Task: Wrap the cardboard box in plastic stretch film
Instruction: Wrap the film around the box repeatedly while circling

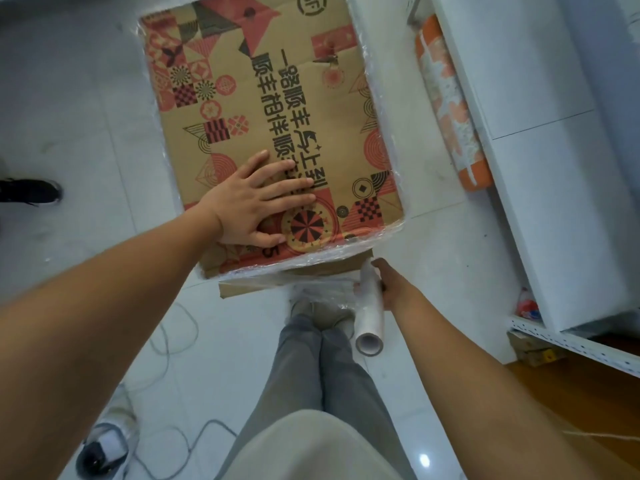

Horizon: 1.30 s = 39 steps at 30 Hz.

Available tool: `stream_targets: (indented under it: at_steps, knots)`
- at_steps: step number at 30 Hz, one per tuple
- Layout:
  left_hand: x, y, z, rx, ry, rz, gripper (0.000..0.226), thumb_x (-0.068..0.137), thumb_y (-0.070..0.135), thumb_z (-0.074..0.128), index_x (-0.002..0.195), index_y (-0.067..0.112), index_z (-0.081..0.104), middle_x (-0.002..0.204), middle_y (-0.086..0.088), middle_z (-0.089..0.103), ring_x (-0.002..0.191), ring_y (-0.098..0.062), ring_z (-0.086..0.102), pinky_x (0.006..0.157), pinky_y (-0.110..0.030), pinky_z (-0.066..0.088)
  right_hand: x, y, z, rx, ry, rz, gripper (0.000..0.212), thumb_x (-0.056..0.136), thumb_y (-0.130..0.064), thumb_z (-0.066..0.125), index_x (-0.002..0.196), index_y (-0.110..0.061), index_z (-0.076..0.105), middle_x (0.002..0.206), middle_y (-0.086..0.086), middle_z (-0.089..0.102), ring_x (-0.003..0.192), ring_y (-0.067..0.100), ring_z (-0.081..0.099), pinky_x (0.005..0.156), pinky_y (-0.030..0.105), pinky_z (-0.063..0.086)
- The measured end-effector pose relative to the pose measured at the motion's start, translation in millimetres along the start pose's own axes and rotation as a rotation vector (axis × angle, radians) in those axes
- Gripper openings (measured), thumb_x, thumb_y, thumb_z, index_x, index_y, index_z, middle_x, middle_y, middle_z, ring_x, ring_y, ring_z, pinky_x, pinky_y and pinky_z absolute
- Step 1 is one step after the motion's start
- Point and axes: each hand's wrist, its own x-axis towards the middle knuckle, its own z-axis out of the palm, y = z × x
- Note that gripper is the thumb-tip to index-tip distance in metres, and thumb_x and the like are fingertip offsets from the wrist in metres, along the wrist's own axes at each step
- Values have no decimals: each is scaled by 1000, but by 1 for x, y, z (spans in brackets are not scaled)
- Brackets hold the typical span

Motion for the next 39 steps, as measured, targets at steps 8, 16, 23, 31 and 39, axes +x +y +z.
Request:
stream_targets:
  at_steps: [8, 16, 23, 31, 39]
  knots:
    - [0, 0, -3, -13, -35, -11, 72, 85, 64, 30, 148, 29, 25, 152, 0, 34, 141, -32, 20, 115, -55, 10, -1, -14, -25, -200, 131, 133, 38, 91, -25, 51, 120, 0, 49, 110, 18, 55, 108, 30, 57, 92, 34, 43]
    - [0, -1, -3, -26, -40, -1, 72, 85, 64, 31, 148, 28, 29, 152, 0, 35, 142, -32, 20, 114, -56, 11, -27, -21, -31, -201, 37, 73, 32, 88, -28, 66, 102, -1, 57, 60, 16, 67, 56, 26, 65, 53, 30, 51]
    - [0, -1, -3, -19, -25, 17, 72, 85, 64, 31, 147, 28, 30, 151, 0, 35, 141, -32, 21, 114, -57, 11, -22, -35, -54, -295, 163, 129, 46, 89, -23, 50, 125, 6, 48, 97, 19, 56, 78, 27, 56, 60, 33, 46]
    - [-2, -3, 5, -26, 15, 30, 70, 90, 67, 16, 151, 35, 6, 157, 13, 1, 143, -25, 11, 116, -55, 8, -20, -43, -57, -215, 46, 108, 33, 88, -22, 66, 111, -1, 53, 79, 17, 65, 69, 25, 62, 57, 37, 58]
    - [-3, -1, 7, -15, 54, 20, 72, 88, 66, 21, 152, 35, 4, 158, 14, -6, 146, -25, 3, 115, -56, 9, -8, -62, -85, -152, 58, 187, 44, 90, -13, 51, 129, 4, 40, 110, 25, 56, 86, 34, 62, 66, 45, 56]
